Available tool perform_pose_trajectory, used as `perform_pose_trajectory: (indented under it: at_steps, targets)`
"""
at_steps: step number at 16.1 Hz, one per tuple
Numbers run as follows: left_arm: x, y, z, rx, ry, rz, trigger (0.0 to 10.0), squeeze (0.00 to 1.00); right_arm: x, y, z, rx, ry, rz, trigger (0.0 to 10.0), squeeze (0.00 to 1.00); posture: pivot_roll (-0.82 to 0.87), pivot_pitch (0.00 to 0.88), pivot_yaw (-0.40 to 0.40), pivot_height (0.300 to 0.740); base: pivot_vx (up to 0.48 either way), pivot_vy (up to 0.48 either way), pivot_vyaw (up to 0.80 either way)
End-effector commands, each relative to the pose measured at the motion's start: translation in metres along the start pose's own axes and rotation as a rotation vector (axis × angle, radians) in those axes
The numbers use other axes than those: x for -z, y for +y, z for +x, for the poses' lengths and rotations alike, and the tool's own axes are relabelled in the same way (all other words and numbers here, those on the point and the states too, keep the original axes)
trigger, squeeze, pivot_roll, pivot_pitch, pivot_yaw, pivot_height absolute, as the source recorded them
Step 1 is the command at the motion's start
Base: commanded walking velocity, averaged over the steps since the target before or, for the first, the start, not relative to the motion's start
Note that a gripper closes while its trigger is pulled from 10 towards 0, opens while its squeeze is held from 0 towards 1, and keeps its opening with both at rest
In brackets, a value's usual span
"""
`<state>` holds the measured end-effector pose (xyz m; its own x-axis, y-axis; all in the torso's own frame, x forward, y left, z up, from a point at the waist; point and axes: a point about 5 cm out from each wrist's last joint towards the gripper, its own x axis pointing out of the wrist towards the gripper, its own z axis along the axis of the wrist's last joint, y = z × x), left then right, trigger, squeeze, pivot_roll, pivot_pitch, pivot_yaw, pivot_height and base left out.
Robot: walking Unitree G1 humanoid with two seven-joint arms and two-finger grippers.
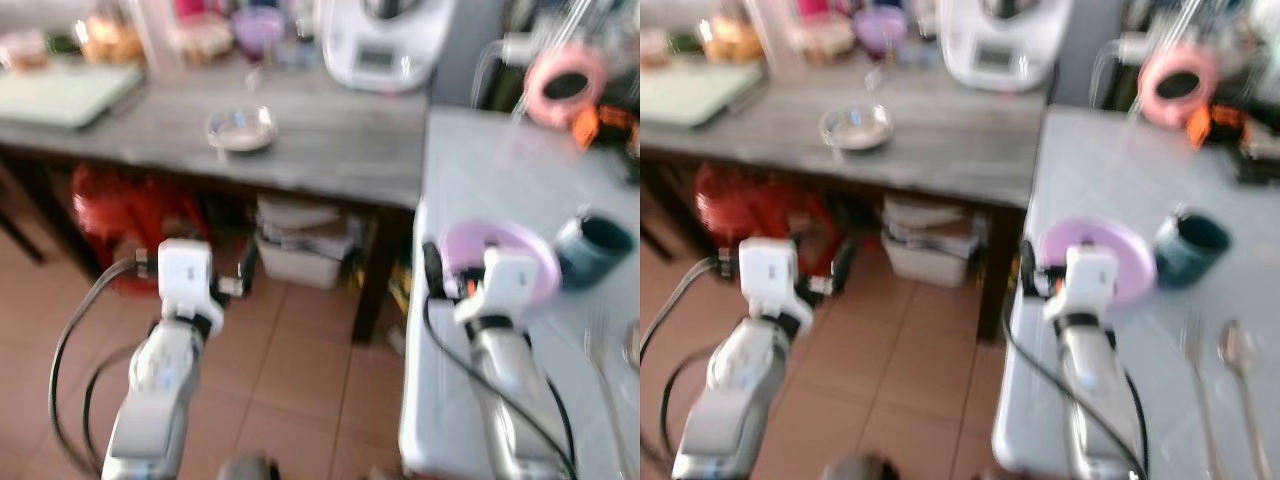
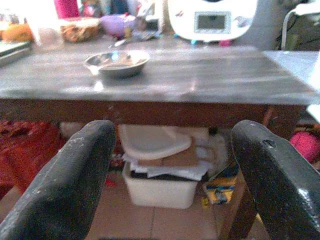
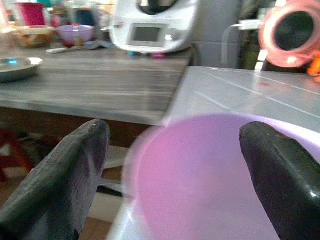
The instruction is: Setting the table
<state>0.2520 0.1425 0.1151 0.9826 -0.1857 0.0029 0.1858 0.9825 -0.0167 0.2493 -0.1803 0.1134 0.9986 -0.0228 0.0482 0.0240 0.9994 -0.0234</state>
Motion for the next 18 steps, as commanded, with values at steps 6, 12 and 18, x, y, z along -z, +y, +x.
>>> perform_pose_trajectory:
  at_steps: [6, 12, 18]
  targets:
    - [-0.0034, -0.0018, 0.0008, 0.017, -0.008, -0.017, 10.0, 0.0, -0.0003, -0.0021, 0.0018, 0.013, -0.005, -0.007, 10.0, 0.0, 0.04, 0.0, 0.025, 0.74, 0.0, 0.0, 0.0]
    - [-0.0077, 0.0032, 0.0068, 0.004, -0.016, -0.044, 10.0, 0.0, -0.0058, -0.0067, 0.0079, 0.059, -0.029, -0.026, 10.0, 0.0, 0.04, 0.0, 0.023, 0.74, 0.0, 0.0, 0.0]
    - [-0.0071, 0.0012, 0.0076, 0.015, -0.017, -0.064, 10.0, 0.0, -0.0048, -0.0076, 0.0075, 0.058, -0.027, -0.036, 10.0, 0.0, 0.04, 0.0, 0.018, 0.74, 0.0, 0.36, -0.4]
